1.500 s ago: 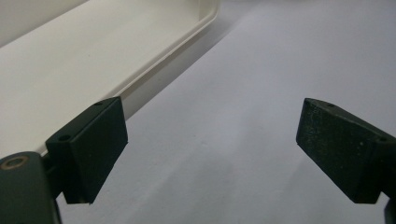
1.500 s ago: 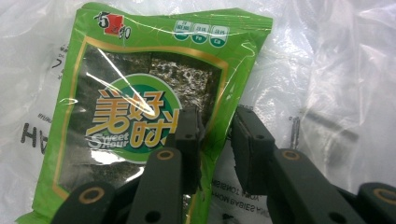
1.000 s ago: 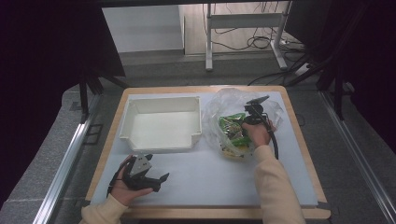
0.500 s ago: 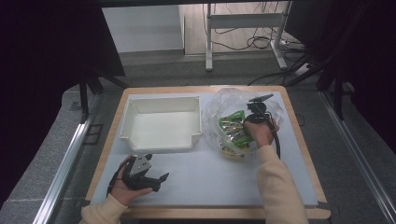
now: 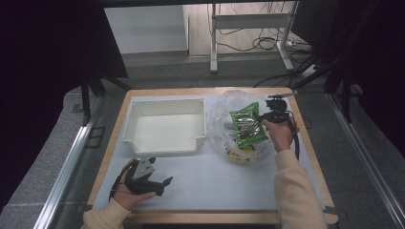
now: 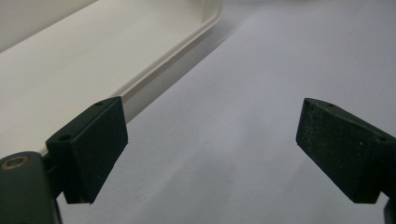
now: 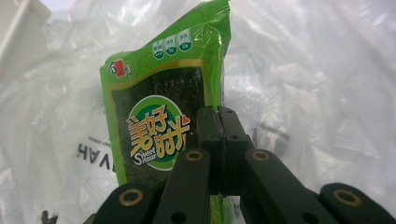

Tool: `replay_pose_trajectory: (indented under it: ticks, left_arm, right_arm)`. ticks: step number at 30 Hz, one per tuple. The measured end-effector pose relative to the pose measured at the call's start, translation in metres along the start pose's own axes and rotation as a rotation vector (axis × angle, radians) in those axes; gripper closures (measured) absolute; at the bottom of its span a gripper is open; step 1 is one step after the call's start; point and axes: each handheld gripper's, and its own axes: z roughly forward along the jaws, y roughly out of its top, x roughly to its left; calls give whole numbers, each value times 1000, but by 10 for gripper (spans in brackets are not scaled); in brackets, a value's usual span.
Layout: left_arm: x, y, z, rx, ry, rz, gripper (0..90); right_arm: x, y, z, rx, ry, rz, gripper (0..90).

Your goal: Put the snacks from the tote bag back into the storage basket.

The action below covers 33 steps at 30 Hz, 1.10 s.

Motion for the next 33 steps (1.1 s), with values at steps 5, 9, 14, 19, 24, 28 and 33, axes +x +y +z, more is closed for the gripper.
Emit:
replay_pose_trajectory:
  ticks: [5,9,14,19,24,28,33]
  left_arm:
    - [0,0,0,4,1,5,90]
    - [0,0,-1,3,2,4,90]
    - [0,0,0,4,5,7,90]
    - [0,0,0,5,6,8,90]
    - [0,0,0,4,7,6,90]
    - [0,0,0,3,6,5,90]
    - [0,0,0,-1,5,-1,90]
  right_arm:
    - [-2,-1,-10,-45,19,2,897]
    - [-3,0,-17,-99,32,6,897]
    - [-3,1,-27,-148,75,7,897]
    - [-2,1,-37,-199,98,15,897]
    - [4,4,-47,-223,132,2,897]
    - [11,5,-52,-242,152,-1,897]
    - [19,6,-54,-262,185,-25,897]
